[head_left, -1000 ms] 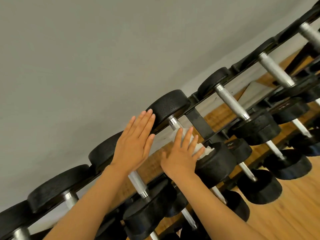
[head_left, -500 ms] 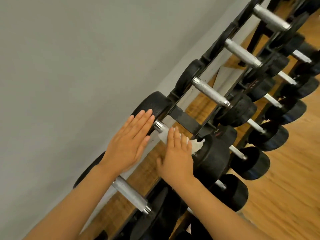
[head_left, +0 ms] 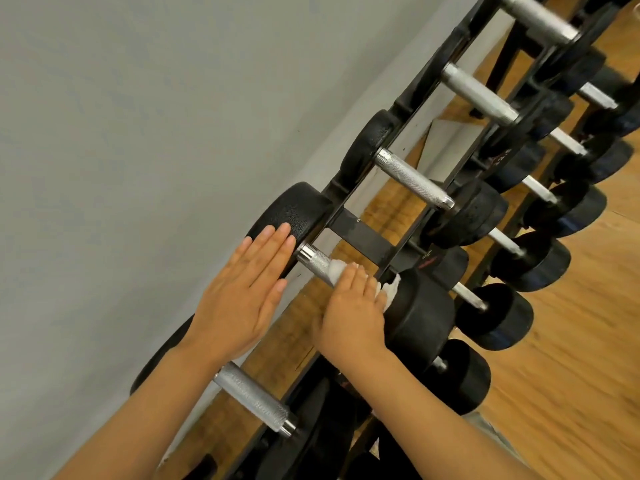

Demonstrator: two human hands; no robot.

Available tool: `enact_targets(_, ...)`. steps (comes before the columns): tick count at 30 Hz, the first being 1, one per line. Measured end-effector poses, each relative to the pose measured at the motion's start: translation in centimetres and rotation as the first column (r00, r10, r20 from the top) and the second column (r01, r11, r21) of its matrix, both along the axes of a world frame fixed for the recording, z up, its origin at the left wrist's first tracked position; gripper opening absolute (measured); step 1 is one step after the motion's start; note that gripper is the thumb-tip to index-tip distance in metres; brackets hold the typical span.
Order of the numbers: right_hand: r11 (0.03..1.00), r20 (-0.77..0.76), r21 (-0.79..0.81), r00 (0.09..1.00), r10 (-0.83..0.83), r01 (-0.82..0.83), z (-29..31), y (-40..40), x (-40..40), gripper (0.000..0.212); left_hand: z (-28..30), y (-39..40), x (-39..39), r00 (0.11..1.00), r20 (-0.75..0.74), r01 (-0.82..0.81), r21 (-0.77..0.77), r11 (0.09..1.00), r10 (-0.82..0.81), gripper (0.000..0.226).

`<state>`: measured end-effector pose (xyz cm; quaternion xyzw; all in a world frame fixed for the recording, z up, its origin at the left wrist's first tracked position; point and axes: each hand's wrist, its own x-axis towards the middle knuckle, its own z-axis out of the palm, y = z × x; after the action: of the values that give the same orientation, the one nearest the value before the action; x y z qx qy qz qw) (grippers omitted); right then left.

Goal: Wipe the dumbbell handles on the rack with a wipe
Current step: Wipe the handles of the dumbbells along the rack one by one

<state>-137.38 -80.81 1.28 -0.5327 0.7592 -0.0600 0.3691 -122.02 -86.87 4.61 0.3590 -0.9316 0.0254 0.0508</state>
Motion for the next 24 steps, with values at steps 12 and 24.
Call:
enact_targets(12, 0.982, 0.077, -0.191, 0.997, 0.027, -0.012, -0.4, 0.8, 0.0, 0.078, 0.1, -0.1, 0.0, 1.000, 0.005, -0.008, 0.032, 0.999, 0.008, 0.050)
enact_targets(24, 0.950, 0.193, -0.288, 0.979, -0.063, 0.118, -0.9, -1.5, 1.6, 0.073, 0.3, 0.1, -0.1, 1.000, -0.005, -0.012, 0.056, 0.998, 0.012, 0.050)
